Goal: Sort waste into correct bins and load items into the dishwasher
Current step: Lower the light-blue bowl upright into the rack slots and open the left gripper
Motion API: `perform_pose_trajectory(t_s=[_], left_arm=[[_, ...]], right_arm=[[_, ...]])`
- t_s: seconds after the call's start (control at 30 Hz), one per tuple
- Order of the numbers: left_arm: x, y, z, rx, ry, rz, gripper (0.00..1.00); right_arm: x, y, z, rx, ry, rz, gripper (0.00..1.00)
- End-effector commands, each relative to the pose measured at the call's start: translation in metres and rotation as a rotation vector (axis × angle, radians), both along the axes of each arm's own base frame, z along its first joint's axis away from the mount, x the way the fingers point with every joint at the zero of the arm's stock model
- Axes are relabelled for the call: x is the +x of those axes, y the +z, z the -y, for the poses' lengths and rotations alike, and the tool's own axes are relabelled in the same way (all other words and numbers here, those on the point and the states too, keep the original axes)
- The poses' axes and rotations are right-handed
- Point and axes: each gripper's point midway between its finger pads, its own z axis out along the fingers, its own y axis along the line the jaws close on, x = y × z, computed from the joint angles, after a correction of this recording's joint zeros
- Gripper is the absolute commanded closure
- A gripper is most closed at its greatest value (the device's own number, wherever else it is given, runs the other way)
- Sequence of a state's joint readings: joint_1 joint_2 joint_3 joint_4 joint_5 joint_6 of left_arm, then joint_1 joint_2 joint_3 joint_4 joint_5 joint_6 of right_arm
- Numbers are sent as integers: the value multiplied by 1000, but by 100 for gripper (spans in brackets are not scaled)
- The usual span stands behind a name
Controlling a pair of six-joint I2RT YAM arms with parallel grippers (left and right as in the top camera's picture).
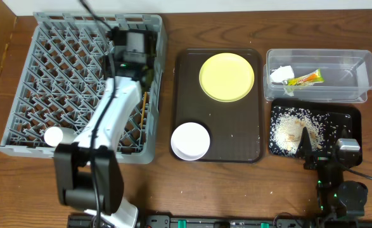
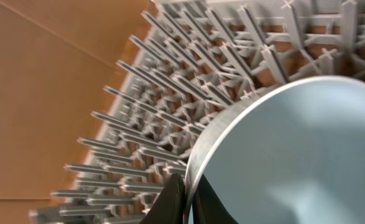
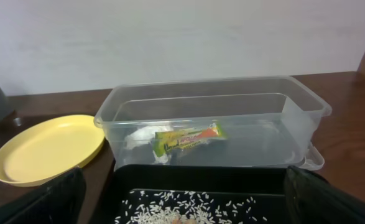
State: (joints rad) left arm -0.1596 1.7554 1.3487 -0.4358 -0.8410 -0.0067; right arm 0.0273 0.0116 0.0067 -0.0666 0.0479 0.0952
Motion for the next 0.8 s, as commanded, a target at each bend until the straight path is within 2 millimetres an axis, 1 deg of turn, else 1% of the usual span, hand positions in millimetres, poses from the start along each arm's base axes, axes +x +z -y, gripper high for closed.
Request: perform_pose_trajectory(t_s=[0.0, 0.2, 0.3, 0.47, 0.63, 0.77], left_arm=[[-9, 12, -15, 243, 108, -34, 93], [-6, 11, -15, 315, 124, -54, 92], [-5, 11, -12, 321, 115, -58, 93], [-4, 8, 4, 329, 73, -76, 93], [-4, -3, 22, 343, 27, -114, 92], [-6, -16, 26, 355, 13, -158, 92]], right_arm=[[0, 0, 2, 4, -6, 0, 1], [0, 0, 2, 4, -6, 0, 1], [0, 0, 2, 4, -6, 0, 1], [0, 0, 2, 4, -6, 0, 1], [0, 0, 2, 4, -6, 0, 1], [0, 0, 2, 4, -6, 0, 1]])
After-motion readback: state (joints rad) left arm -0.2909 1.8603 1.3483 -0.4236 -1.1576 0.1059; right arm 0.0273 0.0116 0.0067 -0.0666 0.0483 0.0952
